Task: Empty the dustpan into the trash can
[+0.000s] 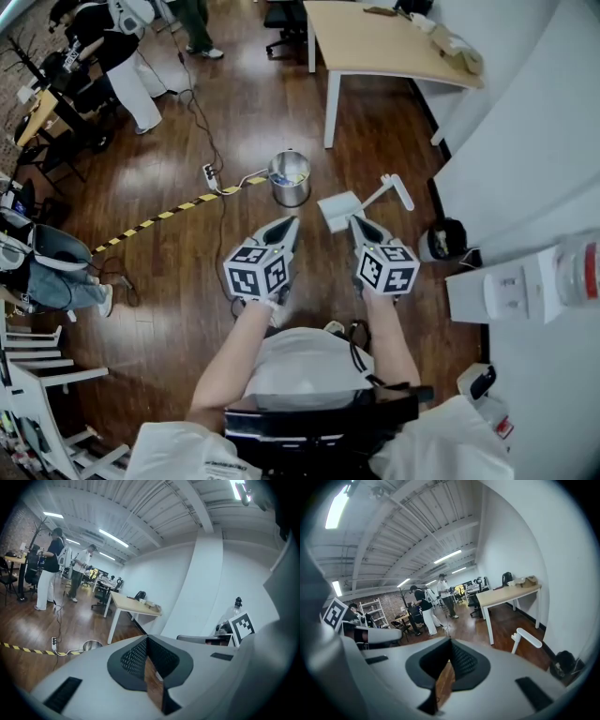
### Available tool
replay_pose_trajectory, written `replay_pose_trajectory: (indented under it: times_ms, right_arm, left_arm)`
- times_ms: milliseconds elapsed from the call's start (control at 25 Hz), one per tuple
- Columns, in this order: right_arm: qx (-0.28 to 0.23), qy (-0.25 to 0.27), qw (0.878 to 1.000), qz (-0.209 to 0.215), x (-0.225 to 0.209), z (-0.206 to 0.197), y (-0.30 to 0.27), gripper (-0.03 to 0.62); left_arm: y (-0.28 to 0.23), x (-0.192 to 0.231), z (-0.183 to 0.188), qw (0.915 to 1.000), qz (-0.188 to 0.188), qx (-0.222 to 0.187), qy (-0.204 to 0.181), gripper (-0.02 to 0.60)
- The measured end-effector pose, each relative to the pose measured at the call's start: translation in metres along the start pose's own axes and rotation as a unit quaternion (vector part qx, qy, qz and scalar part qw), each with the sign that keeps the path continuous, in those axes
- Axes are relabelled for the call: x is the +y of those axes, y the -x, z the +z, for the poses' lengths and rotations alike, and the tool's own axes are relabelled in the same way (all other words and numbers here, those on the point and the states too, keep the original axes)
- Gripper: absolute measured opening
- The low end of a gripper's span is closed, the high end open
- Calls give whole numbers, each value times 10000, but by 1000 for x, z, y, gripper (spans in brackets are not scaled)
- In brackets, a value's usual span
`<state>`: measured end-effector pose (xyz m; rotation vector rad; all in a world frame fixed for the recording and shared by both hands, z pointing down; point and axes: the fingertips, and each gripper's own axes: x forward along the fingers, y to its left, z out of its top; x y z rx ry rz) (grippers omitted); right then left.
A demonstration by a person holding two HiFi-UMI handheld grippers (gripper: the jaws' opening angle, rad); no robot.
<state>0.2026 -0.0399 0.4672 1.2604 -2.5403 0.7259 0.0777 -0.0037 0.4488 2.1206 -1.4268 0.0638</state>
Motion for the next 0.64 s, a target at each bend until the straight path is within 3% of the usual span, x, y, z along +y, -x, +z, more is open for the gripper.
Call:
replay_pose_trajectory:
  times_ms: [640]
  right_arm:
    - [151, 16, 9997, -165, 28, -5, -29, -2]
  left_arm:
    - [4, 37, 11, 9997, -209, 40, 124, -9]
